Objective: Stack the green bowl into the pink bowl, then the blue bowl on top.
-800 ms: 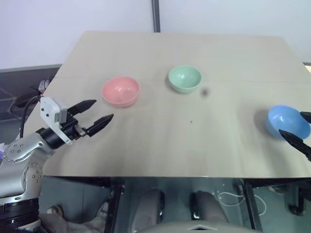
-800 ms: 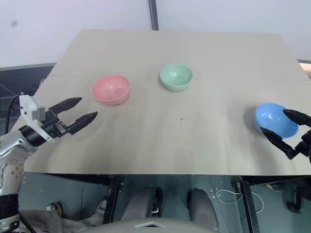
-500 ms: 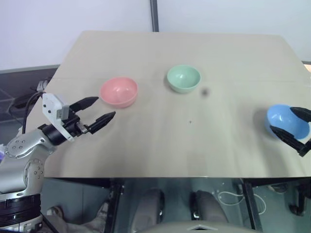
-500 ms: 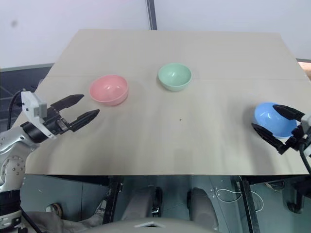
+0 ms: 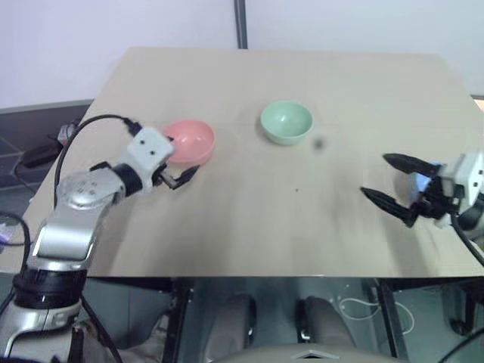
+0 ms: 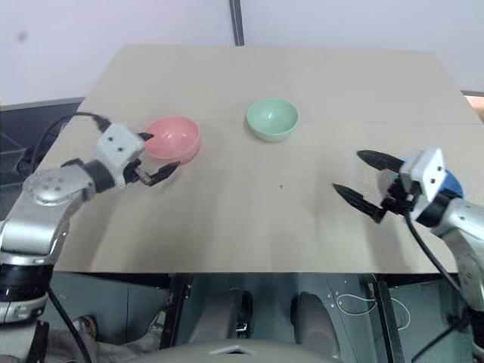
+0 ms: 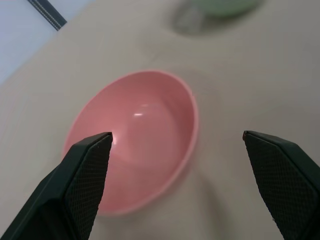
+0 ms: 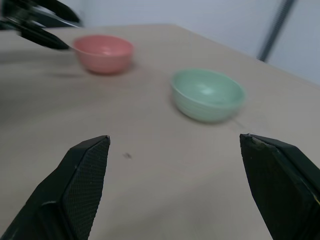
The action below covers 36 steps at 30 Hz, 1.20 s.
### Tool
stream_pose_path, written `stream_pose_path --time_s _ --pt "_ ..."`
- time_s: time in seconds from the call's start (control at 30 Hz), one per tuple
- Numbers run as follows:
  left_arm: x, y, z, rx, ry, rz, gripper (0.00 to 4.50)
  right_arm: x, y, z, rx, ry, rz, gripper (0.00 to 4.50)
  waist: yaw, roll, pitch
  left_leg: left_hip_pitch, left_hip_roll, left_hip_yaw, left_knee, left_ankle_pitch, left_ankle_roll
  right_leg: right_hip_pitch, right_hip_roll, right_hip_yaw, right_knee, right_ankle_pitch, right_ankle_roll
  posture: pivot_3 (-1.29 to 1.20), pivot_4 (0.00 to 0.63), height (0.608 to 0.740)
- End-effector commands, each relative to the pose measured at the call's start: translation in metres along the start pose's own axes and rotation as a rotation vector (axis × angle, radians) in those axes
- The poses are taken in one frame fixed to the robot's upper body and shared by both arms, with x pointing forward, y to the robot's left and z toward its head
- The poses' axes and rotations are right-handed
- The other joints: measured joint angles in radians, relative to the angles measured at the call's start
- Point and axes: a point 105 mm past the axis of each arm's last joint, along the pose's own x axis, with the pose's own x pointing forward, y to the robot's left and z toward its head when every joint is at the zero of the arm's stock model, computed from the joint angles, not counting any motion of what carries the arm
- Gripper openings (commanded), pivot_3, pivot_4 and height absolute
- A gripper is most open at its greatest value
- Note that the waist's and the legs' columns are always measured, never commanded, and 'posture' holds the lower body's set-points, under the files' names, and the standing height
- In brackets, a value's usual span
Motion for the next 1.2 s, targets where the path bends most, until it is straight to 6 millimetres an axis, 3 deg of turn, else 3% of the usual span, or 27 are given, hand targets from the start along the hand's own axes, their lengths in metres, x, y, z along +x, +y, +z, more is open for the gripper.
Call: stream_pose_path --time_s 0.03,0.07,0.17,0.4,0.43,0.5,0.6,0.73,0.83,1.0,1.13,1.2 --pt "0.011 -0.003 -0.002 0.124 0.104 -0.014 4.42 0.018 0.014 0.013 -0.048 -0.053 0.075 4.49 0.000 0.000 0.000 0.000 0.000 0.000 0.000 0.000 0.000 0.000 0.001 -0.001 0.000 0.000 0.000 0.00 0.150 0.740" --pt "0.014 -0.005 -0.002 0.160 0.117 -0.031 4.42 0.021 0.016 0.014 -0.052 -0.057 0.087 4.49 0.001 0.000 0.000 -0.001 -0.001 0.000 0.000 0.000 0.000 0.000 0.001 -0.001 0.000 0.000 0.000 0.00 0.150 0.740" --pt "0.022 -0.011 0.000 0.189 0.130 -0.060 3.78 0.024 0.018 0.015 -0.062 -0.064 0.093 4.50 0.002 -0.001 0.001 -0.002 -0.001 0.001 0.000 0.000 0.000 -0.002 0.001 -0.001 0.000 0.000 0.000 0.00 0.150 0.740" --pt "0.036 -0.009 0.001 0.187 0.127 -0.067 0.27 0.020 0.014 0.016 -0.079 -0.064 0.062 4.50 0.001 -0.001 0.001 -0.004 -0.001 0.000 0.002 0.000 0.000 -0.004 0.001 -0.001 0.002 0.000 0.000 0.00 0.150 0.740" --pt "0.037 -0.009 0.005 0.184 0.108 -0.071 0.02 0.020 0.014 0.015 -0.080 -0.063 0.054 4.50 0.001 -0.001 0.001 -0.004 -0.001 0.000 0.002 0.000 0.000 -0.004 0.001 -0.001 0.002 0.000 0.001 0.00 0.150 0.740" --pt "0.039 -0.019 0.019 0.136 0.037 -0.134 0.02 0.018 0.012 0.015 -0.083 -0.061 0.031 4.50 0.002 -0.002 0.001 -0.004 -0.001 0.000 0.002 0.000 0.000 -0.004 0.001 -0.001 0.002 0.000 0.000 0.00 0.150 0.740" --pt "0.033 -0.042 0.060 0.063 -0.147 -0.294 0.02 0.012 0.010 0.015 -0.089 -0.056 -0.016 4.50 0.004 -0.002 0.001 -0.007 -0.001 -0.001 0.003 0.000 0.000 -0.005 0.001 -0.002 0.002 0.000 0.001 0.00 0.150 0.740" --pt "0.023 -0.078 0.103 0.115 -0.340 -0.511 0.02 -0.001 0.010 0.015 -0.087 -0.036 -0.085 4.50 0.002 -0.002 0.001 -0.019 -0.001 -0.002 0.013 0.003 -0.004 -0.015 0.001 -0.003 0.006 0.000 0.001 0.00 0.150 0.740" --pt "0.027 -0.106 0.113 0.191 -0.401 -0.669 0.02 -0.011 0.013 0.012 -0.084 -0.009 -0.137 4.50 0.003 -0.001 0.001 -0.018 -0.001 -0.003 0.013 0.002 -0.003 -0.014 0.001 -0.003 0.007 0.000 0.001 0.00 0.150 0.740" --pt "0.048 -0.127 0.113 0.259 -0.419 -0.794 0.02 -0.016 0.017 0.011 -0.078 0.012 -0.190 4.50 -0.001 -0.001 0.000 -0.015 -0.002 -0.001 0.017 0.000 0.001 -0.012 0.003 -0.001 0.012 0.000 0.001 0.00 0.150 0.740" --pt "0.051 -0.140 0.116 0.294 -0.471 -0.866 1.42 -0.018 0.021 0.010 -0.074 0.020 -0.210 4.50 -0.002 -0.001 0.000 -0.014 -0.001 -0.001 0.017 0.000 0.001 -0.013 0.005 0.000 0.015 0.000 0.001 0.00 0.150 0.740" --pt "0.054 -0.135 0.124 0.292 -0.503 -0.826 2.45 -0.019 0.023 0.010 -0.072 0.021 -0.216 4.50 -0.001 -0.001 0.000 -0.015 -0.001 -0.001 0.017 0.000 0.001 -0.013 0.005 0.000 0.015 0.000 0.001 0.00 0.150 0.740"
